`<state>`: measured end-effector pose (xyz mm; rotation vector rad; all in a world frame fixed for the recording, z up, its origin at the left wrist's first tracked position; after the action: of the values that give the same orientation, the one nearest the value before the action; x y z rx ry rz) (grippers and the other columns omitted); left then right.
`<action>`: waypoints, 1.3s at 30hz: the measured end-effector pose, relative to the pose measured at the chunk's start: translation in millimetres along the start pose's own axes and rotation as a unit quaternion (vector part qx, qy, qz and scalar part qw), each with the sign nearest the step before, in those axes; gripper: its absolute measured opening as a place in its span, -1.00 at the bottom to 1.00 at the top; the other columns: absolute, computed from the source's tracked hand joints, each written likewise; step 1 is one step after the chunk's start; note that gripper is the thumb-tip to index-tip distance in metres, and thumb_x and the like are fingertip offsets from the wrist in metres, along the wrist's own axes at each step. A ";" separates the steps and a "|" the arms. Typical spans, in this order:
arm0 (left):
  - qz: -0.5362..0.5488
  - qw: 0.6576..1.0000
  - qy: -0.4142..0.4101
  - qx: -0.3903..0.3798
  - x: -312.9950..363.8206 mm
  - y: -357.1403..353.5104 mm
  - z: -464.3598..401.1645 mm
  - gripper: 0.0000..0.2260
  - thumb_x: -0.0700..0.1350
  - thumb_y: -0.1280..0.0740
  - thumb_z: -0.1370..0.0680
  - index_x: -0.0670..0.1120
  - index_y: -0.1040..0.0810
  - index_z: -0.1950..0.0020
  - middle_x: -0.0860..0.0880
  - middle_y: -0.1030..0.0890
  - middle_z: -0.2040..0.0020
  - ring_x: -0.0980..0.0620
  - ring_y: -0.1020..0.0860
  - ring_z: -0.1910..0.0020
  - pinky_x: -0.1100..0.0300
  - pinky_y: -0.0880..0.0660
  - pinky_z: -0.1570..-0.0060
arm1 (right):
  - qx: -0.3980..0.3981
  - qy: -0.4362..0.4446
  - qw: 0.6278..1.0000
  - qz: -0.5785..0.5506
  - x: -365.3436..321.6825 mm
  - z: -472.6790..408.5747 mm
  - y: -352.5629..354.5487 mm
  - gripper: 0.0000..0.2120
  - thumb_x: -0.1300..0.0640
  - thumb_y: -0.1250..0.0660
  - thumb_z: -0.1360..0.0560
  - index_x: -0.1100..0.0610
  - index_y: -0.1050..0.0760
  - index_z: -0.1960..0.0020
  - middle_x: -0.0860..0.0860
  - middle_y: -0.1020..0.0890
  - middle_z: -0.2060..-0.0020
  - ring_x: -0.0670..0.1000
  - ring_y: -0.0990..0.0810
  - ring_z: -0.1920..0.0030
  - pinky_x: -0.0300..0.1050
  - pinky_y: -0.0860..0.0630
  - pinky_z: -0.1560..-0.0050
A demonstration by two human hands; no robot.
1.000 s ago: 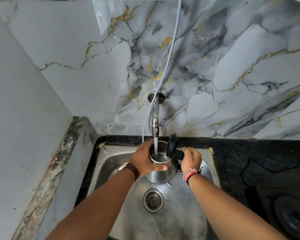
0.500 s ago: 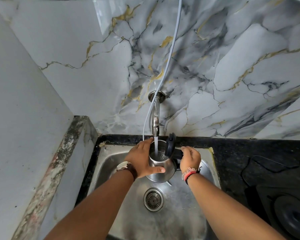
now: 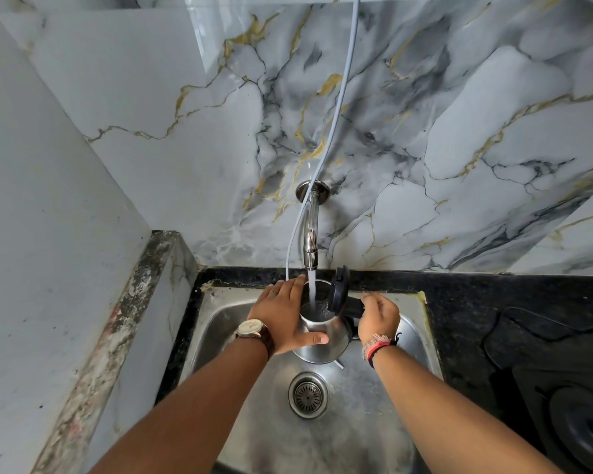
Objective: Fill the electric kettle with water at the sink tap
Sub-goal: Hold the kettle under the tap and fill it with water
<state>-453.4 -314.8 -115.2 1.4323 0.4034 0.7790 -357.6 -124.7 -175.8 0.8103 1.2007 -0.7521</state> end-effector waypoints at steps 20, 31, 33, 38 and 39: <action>-0.019 0.999 0.028 0.002 1.0 -6.5 3.2 0.23 0.73 -0.03 -0.22 -0.04 0.10 -0.65 -0.07 -0.28 -0.60 -0.17 -0.11 -0.60 -0.18 0.19 -0.55 | -0.011 0.023 1.000 0.018 -2.7 0.0 2.9 -0.63 -0.05 -0.27 -0.34 0.27 -0.32 0.34 0.11 -0.30 0.47 0.08 -0.26 0.35 0.01 -0.24 0.31; 0.019 0.987 0.025 0.158 4.9 51.0 -20.4 -0.27 0.36 0.27 -0.62 -0.03 -0.26 -0.57 0.04 -0.41 -0.53 -0.01 -0.16 -0.59 -0.24 0.39 -0.44 | -0.007 0.015 1.000 0.011 -8.5 -1.7 1.7 -0.58 -0.01 -0.28 -0.39 0.36 -0.35 0.35 0.12 -0.34 0.47 0.09 -0.31 0.36 -0.01 -0.29 0.29; 0.128 0.975 0.052 0.172 7.0 59.4 -32.9 -0.45 0.33 0.11 -0.65 0.08 -0.45 -0.38 0.06 -0.60 -0.32 -0.02 -0.37 -0.47 -0.17 0.11 -0.41 | -0.009 0.016 1.000 0.007 -10.5 -1.9 0.8 -0.57 -0.01 -0.29 -0.39 0.37 -0.35 0.35 0.13 -0.34 0.48 0.08 -0.31 0.37 -0.01 -0.29 0.29; 0.287 0.938 0.124 0.146 -1.4 62.1 -44.4 -0.68 0.40 -0.29 -0.53 0.19 -0.49 -0.04 0.19 -0.65 0.05 0.06 -0.54 -0.08 -0.02 -0.13 -0.07 | -0.010 0.012 1.000 0.003 -11.4 -3.3 -1.7 -0.56 -0.01 -0.29 -0.40 0.42 -0.44 0.30 0.15 -0.44 0.43 0.10 -0.38 0.33 -0.03 -0.34 0.26; 0.260 0.941 0.149 0.159 0.5 64.0 -45.5 -0.63 0.44 -0.31 -0.48 0.17 -0.45 0.03 0.20 -0.63 0.11 0.07 -0.54 0.00 -0.02 -0.12 -0.03 | -0.009 0.014 1.000 0.001 -11.6 -3.7 -1.4 -0.56 -0.01 -0.30 -0.40 0.41 -0.42 0.32 0.15 -0.42 0.44 0.09 -0.37 0.34 -0.03 -0.33 0.26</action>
<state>-498.8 -284.4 -58.8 1.7577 0.3978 1.4209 -362.9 -121.4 -165.2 0.8097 1.2308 -0.7290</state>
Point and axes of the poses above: each hand's wrist, its own z-axis away from the middle knuckle, its own y-axis out of the back of the hand, x = y × z, the point moved 3 cm from there along -z, towards the middle knuckle
